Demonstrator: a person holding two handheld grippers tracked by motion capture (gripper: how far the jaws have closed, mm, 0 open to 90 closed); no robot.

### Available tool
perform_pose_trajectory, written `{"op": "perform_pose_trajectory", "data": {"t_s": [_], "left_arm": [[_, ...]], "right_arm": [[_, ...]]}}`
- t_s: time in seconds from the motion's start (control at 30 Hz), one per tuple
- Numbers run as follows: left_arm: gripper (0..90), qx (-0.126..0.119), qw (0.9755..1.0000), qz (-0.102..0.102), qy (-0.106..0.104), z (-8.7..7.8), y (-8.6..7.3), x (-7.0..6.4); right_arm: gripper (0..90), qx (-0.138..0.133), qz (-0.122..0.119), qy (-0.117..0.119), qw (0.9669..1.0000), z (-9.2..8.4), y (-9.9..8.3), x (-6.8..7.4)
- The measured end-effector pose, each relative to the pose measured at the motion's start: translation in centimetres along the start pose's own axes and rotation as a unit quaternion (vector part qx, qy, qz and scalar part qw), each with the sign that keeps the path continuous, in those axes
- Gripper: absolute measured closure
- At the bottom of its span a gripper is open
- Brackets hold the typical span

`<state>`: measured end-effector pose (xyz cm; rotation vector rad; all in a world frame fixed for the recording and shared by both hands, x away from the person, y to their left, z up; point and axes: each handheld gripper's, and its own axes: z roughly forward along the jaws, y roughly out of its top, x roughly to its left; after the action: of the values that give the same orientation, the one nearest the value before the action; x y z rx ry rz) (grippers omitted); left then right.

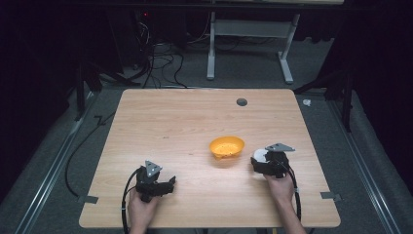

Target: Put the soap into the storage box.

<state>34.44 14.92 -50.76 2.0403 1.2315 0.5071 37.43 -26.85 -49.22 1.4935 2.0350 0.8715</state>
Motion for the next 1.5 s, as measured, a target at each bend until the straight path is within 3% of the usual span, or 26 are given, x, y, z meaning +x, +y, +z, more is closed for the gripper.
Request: {"op": "perform_pose_trajectory", "data": {"t_s": [0.53,1.5], "left_arm": [[14.9,0.0,1.0,0.0,0.0,0.0,0.0,0.0],[15.0,0.0,1.0,-0.001,-0.001,0.0,0.0,0.0]], "right_arm": [[24.6,-0.014,-0.013,0.015,0.9997,-1.4,0.1,0.4],[24.6,-0.043,-0.041,0.06,0.9964,-4.0,1.5,2.9]]}}
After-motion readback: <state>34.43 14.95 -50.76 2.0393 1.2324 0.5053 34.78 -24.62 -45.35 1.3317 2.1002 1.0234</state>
